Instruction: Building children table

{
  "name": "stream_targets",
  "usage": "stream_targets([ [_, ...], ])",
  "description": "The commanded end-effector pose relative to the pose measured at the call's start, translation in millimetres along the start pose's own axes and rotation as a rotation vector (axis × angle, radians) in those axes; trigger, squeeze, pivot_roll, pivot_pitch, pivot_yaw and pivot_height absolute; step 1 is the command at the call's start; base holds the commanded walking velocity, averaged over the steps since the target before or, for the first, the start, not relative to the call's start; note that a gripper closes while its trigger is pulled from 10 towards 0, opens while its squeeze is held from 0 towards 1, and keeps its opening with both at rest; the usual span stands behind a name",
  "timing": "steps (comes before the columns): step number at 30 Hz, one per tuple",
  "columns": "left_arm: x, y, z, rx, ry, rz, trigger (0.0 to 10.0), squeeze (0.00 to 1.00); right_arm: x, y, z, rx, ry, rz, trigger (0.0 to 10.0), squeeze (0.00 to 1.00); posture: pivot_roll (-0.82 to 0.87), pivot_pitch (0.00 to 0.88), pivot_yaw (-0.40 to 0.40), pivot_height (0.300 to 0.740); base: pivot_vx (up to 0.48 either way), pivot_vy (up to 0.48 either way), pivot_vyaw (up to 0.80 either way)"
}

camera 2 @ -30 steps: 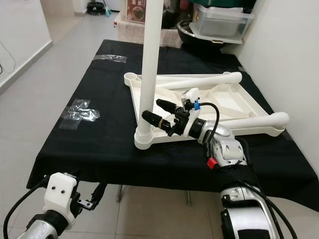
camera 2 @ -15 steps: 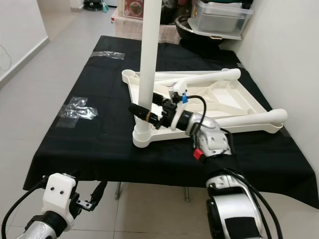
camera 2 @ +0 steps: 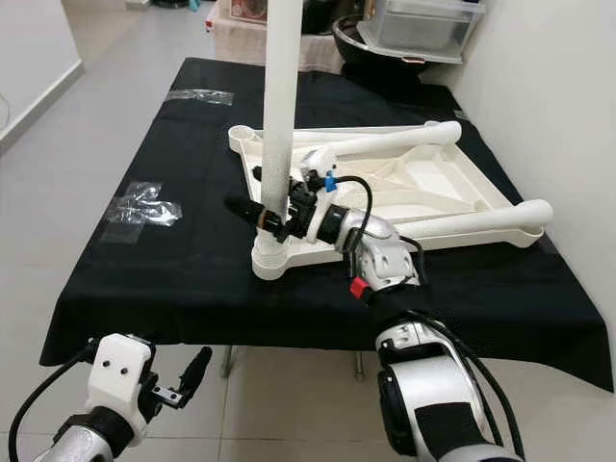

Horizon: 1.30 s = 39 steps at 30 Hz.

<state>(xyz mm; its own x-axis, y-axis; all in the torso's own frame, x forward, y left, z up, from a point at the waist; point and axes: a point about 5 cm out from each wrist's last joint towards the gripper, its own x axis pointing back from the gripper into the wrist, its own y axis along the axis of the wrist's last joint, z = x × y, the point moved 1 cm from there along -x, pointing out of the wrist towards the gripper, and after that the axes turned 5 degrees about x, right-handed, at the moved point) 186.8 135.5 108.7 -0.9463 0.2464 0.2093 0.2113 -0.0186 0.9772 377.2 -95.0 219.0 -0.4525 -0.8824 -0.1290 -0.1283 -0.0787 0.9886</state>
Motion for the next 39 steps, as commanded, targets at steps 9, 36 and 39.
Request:
stream_targets([
  [9, 0.7, 0, -1.8, -0.004, -0.006, 0.008, 10.0, 0.00, -2.1, -8, 3.7, 0.001, -0.027, -0.003, 0.0, 0.00, 0.13, 0.132, -0.133, 0.740, 0.000, 0.000, 0.00],
  [36, -0.7, -3, -2.3, -0.023, -0.020, 0.012, 10.0, 0.00, 32.8, -39, 13.6, -0.059, -1.385, 0.167, 0.0, 0.00, 0.13, 0.084, -0.134, 0.740, 0.000, 0.000, 0.00],
  [39, -0.6, -3, -2.5, -0.023, -0.020, 0.012, 10.0, 0.00, 24.8, -39, 18.5, -0.091, -1.394, 0.170, 0.0, 0.00, 0.13, 0.083, -0.133, 0.740, 0.000, 0.000, 0.00],
])
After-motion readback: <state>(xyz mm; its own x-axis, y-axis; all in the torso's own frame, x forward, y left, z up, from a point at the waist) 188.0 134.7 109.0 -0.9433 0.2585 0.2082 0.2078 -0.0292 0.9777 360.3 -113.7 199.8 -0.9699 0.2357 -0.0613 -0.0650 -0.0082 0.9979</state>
